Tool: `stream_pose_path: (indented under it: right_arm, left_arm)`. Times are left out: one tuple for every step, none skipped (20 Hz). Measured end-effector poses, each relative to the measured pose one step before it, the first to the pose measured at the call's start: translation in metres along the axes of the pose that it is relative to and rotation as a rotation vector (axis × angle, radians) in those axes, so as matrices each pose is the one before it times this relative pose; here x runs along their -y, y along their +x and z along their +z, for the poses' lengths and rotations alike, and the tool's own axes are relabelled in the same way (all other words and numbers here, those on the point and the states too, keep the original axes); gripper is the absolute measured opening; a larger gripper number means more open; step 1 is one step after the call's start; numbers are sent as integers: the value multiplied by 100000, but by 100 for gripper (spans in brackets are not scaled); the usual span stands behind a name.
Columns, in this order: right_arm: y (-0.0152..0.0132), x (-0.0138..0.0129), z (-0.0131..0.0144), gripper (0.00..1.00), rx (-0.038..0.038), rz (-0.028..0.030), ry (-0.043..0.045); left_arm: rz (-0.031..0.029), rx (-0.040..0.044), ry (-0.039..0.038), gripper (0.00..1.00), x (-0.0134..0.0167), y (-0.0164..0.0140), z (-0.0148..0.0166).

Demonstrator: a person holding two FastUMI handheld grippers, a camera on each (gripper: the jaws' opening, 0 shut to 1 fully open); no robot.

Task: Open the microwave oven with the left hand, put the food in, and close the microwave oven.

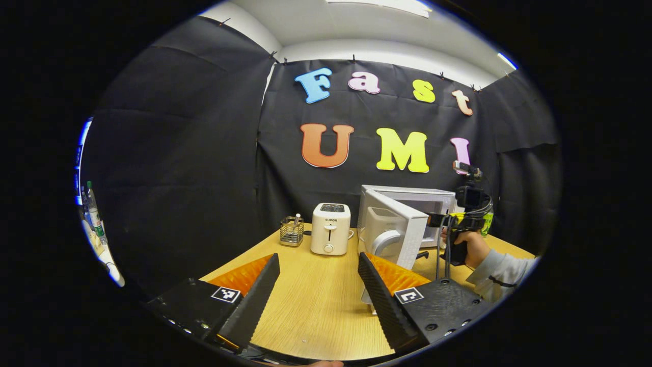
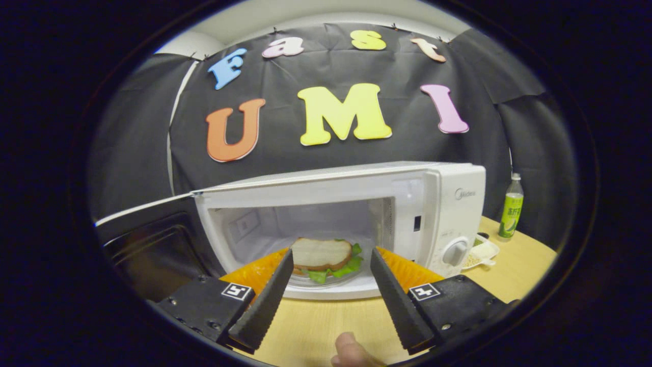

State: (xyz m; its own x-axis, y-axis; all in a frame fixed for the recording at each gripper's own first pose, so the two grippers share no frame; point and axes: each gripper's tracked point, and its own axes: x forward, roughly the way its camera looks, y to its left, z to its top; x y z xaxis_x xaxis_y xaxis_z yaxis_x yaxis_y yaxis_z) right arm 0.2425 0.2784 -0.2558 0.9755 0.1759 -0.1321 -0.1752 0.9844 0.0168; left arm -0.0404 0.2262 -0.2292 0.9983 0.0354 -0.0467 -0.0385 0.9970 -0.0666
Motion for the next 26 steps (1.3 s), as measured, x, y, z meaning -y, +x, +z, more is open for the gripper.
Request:
stream_pose_path:
  right_arm:
    - [-1635,198,705,97,966,1360,-1292]
    - [-1570,197,641,97,749,547,-1078]
    - [-1704,302,667,97,786,919,-595]
    - [-1713,104,815,98,993,1530,-189]
    - [-1691,285,809,98,798,641,-22]
    - [-1674,213,974,97,1139,1208,-776]
    - [-1291,288,592,97,950,349,-1026]
    - [-1669,371,776,98,1129,88,-983]
    - [-1518,532,573,98,397,-533,-637]
    - [-1455,308,367,98,-78,415,-162]
    - [-1494,-14,401,98,12,1262,490]
    - [-1289,179,263,98,-709,1172,513]
    - [-1117,358,278,98,-178,913,154]
    - [-1112,422,360,98,312,739,-367]
    - [-1124,439,509,98,899,-18,-499]
    - [-1149,564,356,98,828,-309,-665]
    - [-940,420,200,98,623,25,-965]
    - [-987,364,355,98,948,-9,-564]
    - [-683,504,237,98,589,-196,-851]
    - [-612,533,145,98,509,-533,-1072]
    - [-523,388,15,98,69,-278,-977]
    - [-364,327,-36,98,-49,-92,-271]
    - [-386,150,-184,98,-602,334,-17]
    - [-218,74,-176,98,-477,665,239]
    - [-27,87,-262,98,-867,821,328]
    - [-129,40,-346,98,-1031,715,410]
  left_arm:
    - [-988,-80,28,77,81,217,-101]
    - [-1815,470,330,89,351,188,-22]
    - [-818,538,464,72,106,108,65]
    - [-796,683,1037,82,130,439,59]
    - [-305,-55,1231,80,73,185,-149]
    - [-281,-218,1491,77,65,379,-190]
    - [-1333,-33,1821,60,319,209,-297]
    - [-544,-111,1849,57,387,226,-92]
    - [1258,-467,1697,31,-78,277,-247]
    - [-475,-682,274,20,295,478,-356]
    - [-1468,-473,-395,14,517,263,-366]
    - [-1886,-630,-221,13,764,327,-134]
    - [-2484,-1106,-180,12,807,382,-432]
    - [-776,-208,5,12,221,500,-75]
    - [2740,463,294,12,-338,181,14]
    - [-425,-997,-645,0,226,888,-575]
    - [-2113,-1060,-1489,0,485,313,-458]
    - [-918,-607,-709,0,399,275,-132]
    - [-602,-300,-166,0,333,334,-250]
    - [-55,-257,-75,0,67,235,-94]
    - [-369,-343,-406,0,269,279,-175]
    - [897,85,20,0,78,204,-91]
    - [-115,-626,-203,0,226,195,-141]
    - [-666,-42,-691,0,343,130,-180]
    - [-645,-848,-748,0,380,57,-193]
    - [9,-36,-169,0,324,96,-10]
